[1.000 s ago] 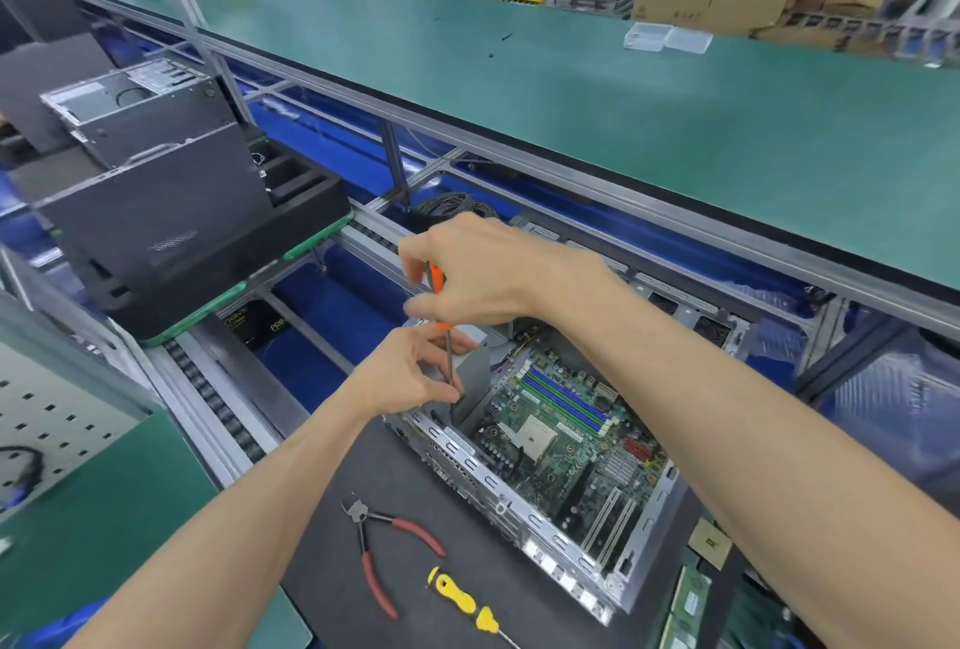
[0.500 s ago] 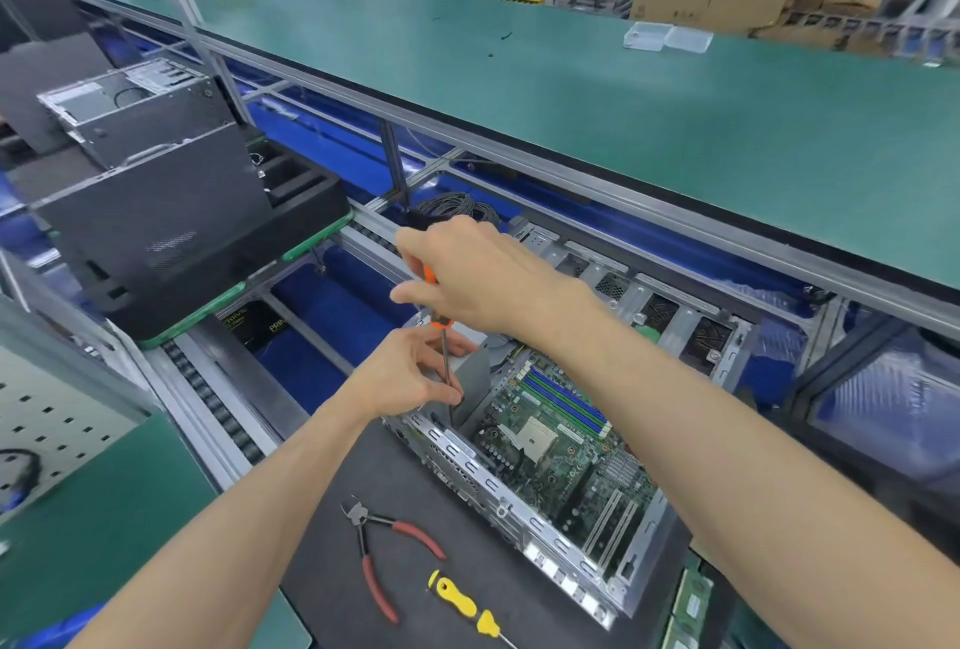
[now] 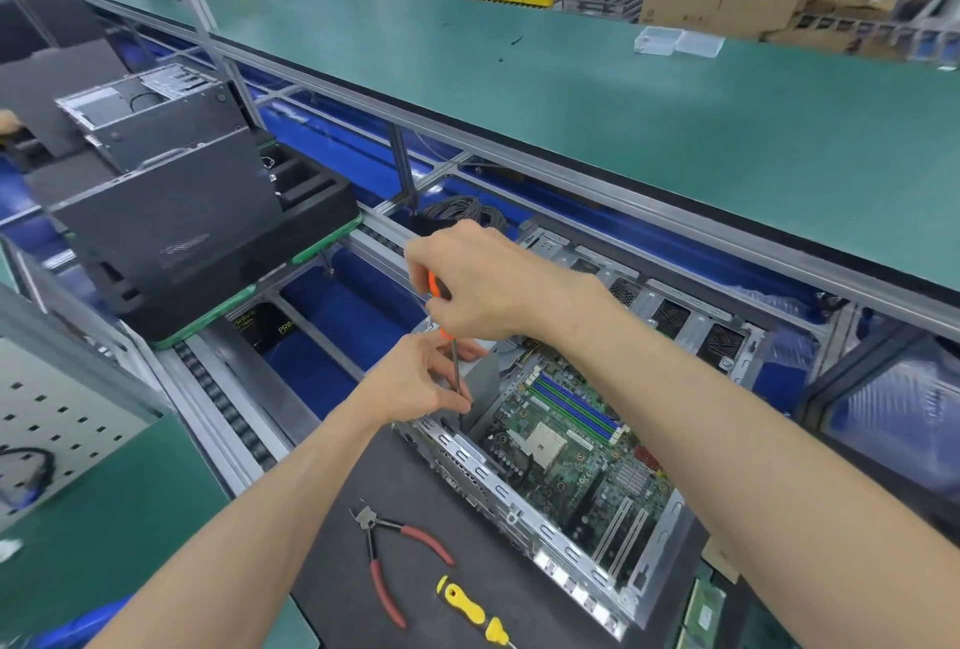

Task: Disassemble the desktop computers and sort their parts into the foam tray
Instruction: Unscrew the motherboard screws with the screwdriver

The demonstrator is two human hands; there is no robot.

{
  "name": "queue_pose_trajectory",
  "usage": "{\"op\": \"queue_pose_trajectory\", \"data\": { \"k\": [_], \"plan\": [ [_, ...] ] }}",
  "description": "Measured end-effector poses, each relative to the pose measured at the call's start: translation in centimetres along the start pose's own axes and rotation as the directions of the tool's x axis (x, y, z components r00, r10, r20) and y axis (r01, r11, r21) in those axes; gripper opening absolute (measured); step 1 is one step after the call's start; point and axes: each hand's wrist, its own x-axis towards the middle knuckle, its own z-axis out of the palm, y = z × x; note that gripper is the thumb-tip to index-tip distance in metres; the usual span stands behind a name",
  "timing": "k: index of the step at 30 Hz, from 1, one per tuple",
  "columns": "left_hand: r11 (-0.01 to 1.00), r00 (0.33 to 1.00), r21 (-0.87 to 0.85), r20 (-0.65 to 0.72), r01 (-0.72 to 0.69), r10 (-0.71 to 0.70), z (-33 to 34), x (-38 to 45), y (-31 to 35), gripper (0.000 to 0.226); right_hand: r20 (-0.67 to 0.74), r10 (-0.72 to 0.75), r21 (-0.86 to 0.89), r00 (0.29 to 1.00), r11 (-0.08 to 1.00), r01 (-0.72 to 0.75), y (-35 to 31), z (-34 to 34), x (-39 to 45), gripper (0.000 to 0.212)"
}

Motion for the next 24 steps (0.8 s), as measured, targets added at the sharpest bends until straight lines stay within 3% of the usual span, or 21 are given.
{"op": "queue_pose_trajectory", "data": {
  "k": [2, 4, 5, 7, 9, 11, 13, 15, 16, 18, 20, 22, 24],
  "plan": [
    [0.999, 1.000, 0.033, 0.009, -0.025, 0.025, 0.0, 0.0, 0.0, 0.019, 0.099, -0.033, 0.202, 0.995, 0.979, 0.012, 0.0, -0.8, -0.3, 0.030],
    [1.000, 1.000, 0.001, 0.007, -0.014, 0.014, 0.1, 0.0, 0.0, 0.023, 0.076, -0.037, 0.273, 0.996, 0.962, 0.015, -0.2, -0.9, -0.4, 0.023],
    [1.000, 1.000, -0.020, -0.001, 0.004, -0.005, 0.1, 0.0, 0.0, 0.029, 0.030, 0.000, 0.215, 1.000, 0.977, -0.006, -0.1, -0.7, -0.3, 0.012],
    [0.998, 0.999, -0.047, -0.005, 0.035, -0.035, 0.2, -0.1, 0.1, 0.041, -0.105, 0.074, -0.103, 0.992, 0.991, -0.085, -0.1, 0.0, 0.0, 0.032],
    [0.998, 0.999, -0.041, -0.001, 0.040, -0.040, 0.2, -0.2, 0.2, 0.044, -0.149, 0.039, -0.203, 0.988, 0.977, -0.069, -0.4, 0.6, 0.3, 0.028],
    [0.999, 1.000, -0.029, 0.010, 0.025, -0.025, 0.0, -0.2, 0.2, 0.042, -0.067, -0.013, -0.015, 0.998, 1.000, 0.012, -0.4, 0.3, 0.3, 0.009],
    [1.000, 1.000, 0.012, 0.014, 0.001, -0.001, 0.0, -0.2, 0.2, 0.025, 0.034, -0.036, 0.179, 0.999, 0.983, 0.030, -0.3, -0.5, 0.0, 0.024],
    [1.000, 1.000, 0.019, 0.017, 0.003, -0.004, -0.1, -0.1, 0.2, 0.024, 0.030, -0.027, 0.225, 0.999, 0.974, 0.019, -0.2, -0.6, -0.2, 0.020],
    [1.000, 1.000, -0.006, 0.014, 0.017, -0.017, 0.0, -0.1, 0.2, 0.032, -0.008, 0.002, 0.159, 1.000, 0.987, -0.001, -0.3, -0.5, -0.2, 0.012],
    [0.998, 0.999, -0.047, 0.008, 0.036, -0.035, 0.0, -0.1, 0.0, 0.038, -0.123, 0.063, -0.171, 0.990, 0.982, -0.084, -0.3, 0.1, 0.0, 0.033],
    [0.999, 0.999, -0.041, 0.008, 0.031, -0.031, 0.0, -0.1, -0.1, 0.032, -0.179, 0.043, -0.297, 0.983, 0.950, -0.095, -0.4, 0.5, 0.3, 0.032],
    [1.000, 1.000, -0.015, 0.008, 0.027, -0.027, -0.1, -0.1, 0.0, 0.029, -0.117, -0.003, -0.184, 0.993, 0.983, -0.018, -0.5, 0.3, 0.6, 0.014],
    [1.000, 1.000, 0.024, 0.010, 0.008, -0.008, -0.1, -0.1, 0.1, 0.024, 0.018, -0.030, 0.052, 0.999, 0.998, 0.029, -0.4, -0.3, 0.4, 0.020]
  ]
}}
